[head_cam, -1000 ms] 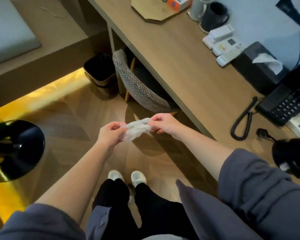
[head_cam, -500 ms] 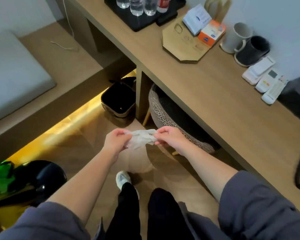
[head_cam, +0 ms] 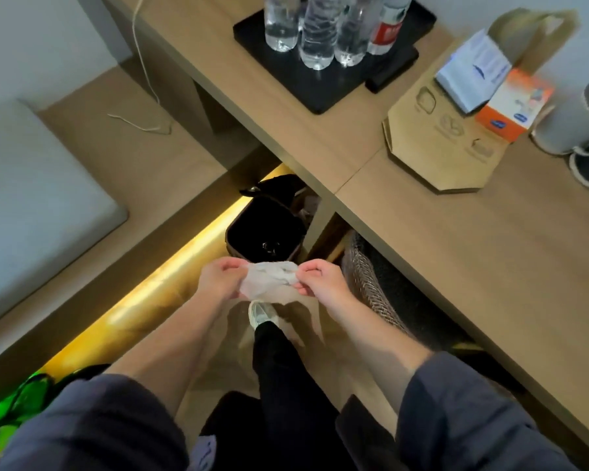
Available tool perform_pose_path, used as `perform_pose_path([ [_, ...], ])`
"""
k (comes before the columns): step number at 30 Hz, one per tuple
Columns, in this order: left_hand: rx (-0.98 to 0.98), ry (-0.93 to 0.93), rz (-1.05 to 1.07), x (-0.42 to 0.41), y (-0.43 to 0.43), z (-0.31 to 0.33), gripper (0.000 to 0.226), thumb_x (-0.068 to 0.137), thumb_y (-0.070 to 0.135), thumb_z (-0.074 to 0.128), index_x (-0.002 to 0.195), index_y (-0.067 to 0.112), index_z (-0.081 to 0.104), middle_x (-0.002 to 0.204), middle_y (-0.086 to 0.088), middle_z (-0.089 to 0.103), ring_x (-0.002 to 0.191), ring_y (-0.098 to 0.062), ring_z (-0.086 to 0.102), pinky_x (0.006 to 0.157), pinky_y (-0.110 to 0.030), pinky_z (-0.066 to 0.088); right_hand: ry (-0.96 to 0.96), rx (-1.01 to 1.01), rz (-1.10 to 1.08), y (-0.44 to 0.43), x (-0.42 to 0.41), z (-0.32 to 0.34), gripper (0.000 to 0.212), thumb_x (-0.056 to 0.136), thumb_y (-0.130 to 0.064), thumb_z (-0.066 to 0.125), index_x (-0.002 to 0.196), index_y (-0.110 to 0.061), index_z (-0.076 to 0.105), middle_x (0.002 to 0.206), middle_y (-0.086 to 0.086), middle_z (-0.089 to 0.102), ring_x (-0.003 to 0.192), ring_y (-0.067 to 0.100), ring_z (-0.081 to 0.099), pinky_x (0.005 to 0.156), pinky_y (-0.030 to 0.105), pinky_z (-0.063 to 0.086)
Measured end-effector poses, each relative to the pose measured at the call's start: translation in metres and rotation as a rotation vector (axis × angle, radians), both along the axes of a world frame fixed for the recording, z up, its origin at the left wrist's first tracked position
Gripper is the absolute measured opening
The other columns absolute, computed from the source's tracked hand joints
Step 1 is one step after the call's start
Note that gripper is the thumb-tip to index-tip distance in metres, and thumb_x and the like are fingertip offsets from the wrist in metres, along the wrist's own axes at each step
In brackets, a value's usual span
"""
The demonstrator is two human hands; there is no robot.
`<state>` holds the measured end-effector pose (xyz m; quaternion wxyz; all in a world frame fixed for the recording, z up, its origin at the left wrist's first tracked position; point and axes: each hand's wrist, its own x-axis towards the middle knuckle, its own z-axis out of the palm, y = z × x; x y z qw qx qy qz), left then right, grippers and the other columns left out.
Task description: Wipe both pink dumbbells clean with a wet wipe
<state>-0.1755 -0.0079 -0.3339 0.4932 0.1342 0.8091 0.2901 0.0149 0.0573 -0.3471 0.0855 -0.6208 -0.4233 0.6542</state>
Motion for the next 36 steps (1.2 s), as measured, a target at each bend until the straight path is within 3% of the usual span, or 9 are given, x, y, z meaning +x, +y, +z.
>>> perform_pose_path([
  [7, -0.019, 0.050, -0.076, -0.062, 0.060, -0.060, 0.018, 0.087, 0.011, 0.067, 0.078, 0.027, 0.069, 0.088, -0.001, 0.070, 0.088, -0.025, 0.067, 0.083, -0.041, 0.057, -0.090, -0.090, -0.031, 0.055, -0.061, -0.063, 0.008, 0.089, -0.009, 0.066, 0.092, -0.016, 0.067, 0.091, 0.010, 0.073, 0.083, 0.021, 0.070, 0.084, 0.034, 0.059],
  [11, -0.080, 0.092, -0.110, -0.081, 0.086, -0.114, 0.001, 0.088, 0.020, 0.067, 0.087, 0.020, 0.067, 0.092, -0.002, 0.069, 0.080, -0.017, 0.064, 0.064, -0.025, 0.052, -0.110, -0.125, -0.043, 0.077, -0.080, -0.114, 0.009, 0.090, -0.009, 0.066, 0.090, -0.018, 0.066, 0.089, 0.007, 0.072, 0.079, 0.017, 0.069, 0.067, 0.028, 0.055],
  [14, -0.099, 0.058, -0.098, -0.091, 0.098, -0.156, 0.006, 0.090, 0.015, 0.066, 0.095, 0.012, 0.068, 0.089, -0.003, 0.067, 0.071, -0.012, 0.062, 0.043, -0.012, 0.046, -0.142, -0.132, -0.052, 0.088, -0.090, -0.157, 0.010, 0.090, -0.010, 0.067, 0.087, -0.019, 0.064, 0.083, 0.004, 0.070, 0.072, 0.014, 0.067, 0.057, 0.023, 0.046],
  [20, -0.108, 0.033, -0.143, -0.104, 0.114, -0.226, 0.007, 0.088, 0.012, 0.067, 0.085, 0.017, 0.070, 0.085, -0.004, 0.070, 0.066, -0.013, 0.064, 0.050, -0.017, 0.050, -0.245, -0.135, -0.134, 0.102, -0.107, -0.228, 0.028, 0.092, -0.003, 0.062, 0.069, -0.018, 0.054, 0.068, 0.003, 0.060, 0.056, 0.014, 0.057, 0.041, 0.018, 0.040],
  [22, -0.103, 0.057, -0.180, -0.106, 0.122, -0.245, 0.008, 0.088, 0.013, 0.066, 0.087, 0.020, 0.071, 0.092, -0.004, 0.071, 0.073, -0.013, 0.064, 0.057, -0.017, 0.048, -0.272, -0.119, -0.171, 0.105, -0.112, -0.244, 0.021, 0.091, -0.007, 0.064, 0.074, -0.019, 0.059, 0.079, 0.008, 0.066, 0.065, 0.019, 0.062, 0.051, 0.025, 0.049],
  [24, -0.120, 0.094, -0.337, -0.108, 0.130, -0.260, 0.022, 0.090, 0.017, 0.064, 0.111, 0.017, 0.069, 0.109, -0.004, 0.069, 0.096, -0.020, 0.065, 0.069, -0.019, 0.045, -0.335, -0.100, -0.090, 0.108, -0.114, -0.257, 0.007, 0.090, -0.015, 0.067, 0.097, -0.016, 0.067, 0.103, 0.011, 0.069, 0.093, 0.026, 0.068, 0.078, 0.037, 0.057],
  [26, -0.186, 0.112, -0.521, -0.110, 0.134, -0.267, 0.049, 0.091, 0.022, 0.064, 0.138, 0.015, 0.052, 0.133, -0.009, 0.059, 0.120, -0.027, 0.055, 0.083, -0.026, 0.043, -0.421, -0.089, 0.138, 0.114, -0.110, -0.260, 0.046, 0.091, -0.025, 0.066, 0.134, -0.012, 0.055, 0.132, 0.010, 0.059, 0.124, 0.028, 0.056, 0.102, 0.038, 0.046],
  [30, -0.255, 0.183, -0.727, -0.121, 0.129, -0.244, 0.068, 0.089, 0.028, 0.066, 0.149, 0.019, 0.036, 0.145, -0.011, 0.046, 0.129, -0.029, 0.048, 0.097, -0.036, 0.044, -0.565, -0.050, 0.507, 0.116, -0.104, -0.223, 0.070, 0.096, -0.036, 0.058, 0.154, -0.020, 0.023, 0.156, 0.008, 0.032, 0.140, 0.029, 0.036, 0.107, 0.037, 0.038],
  [36, -0.234, 0.408, -1.061, -0.143, 0.116, -0.180, 0.066, 0.079, 0.063, 0.048, 0.138, 0.034, 0.037, 0.138, 0.001, 0.050, 0.124, -0.027, 0.046, 0.089, -0.047, 0.051, -0.745, 0.105, 0.883, 0.109, -0.116, -0.126, 0.070, 0.097, -0.050, 0.045, 0.155, -0.029, 0.012, 0.164, 0.005, 0.009, 0.148, 0.031, 0.014, 0.113, 0.050, 0.026],
])
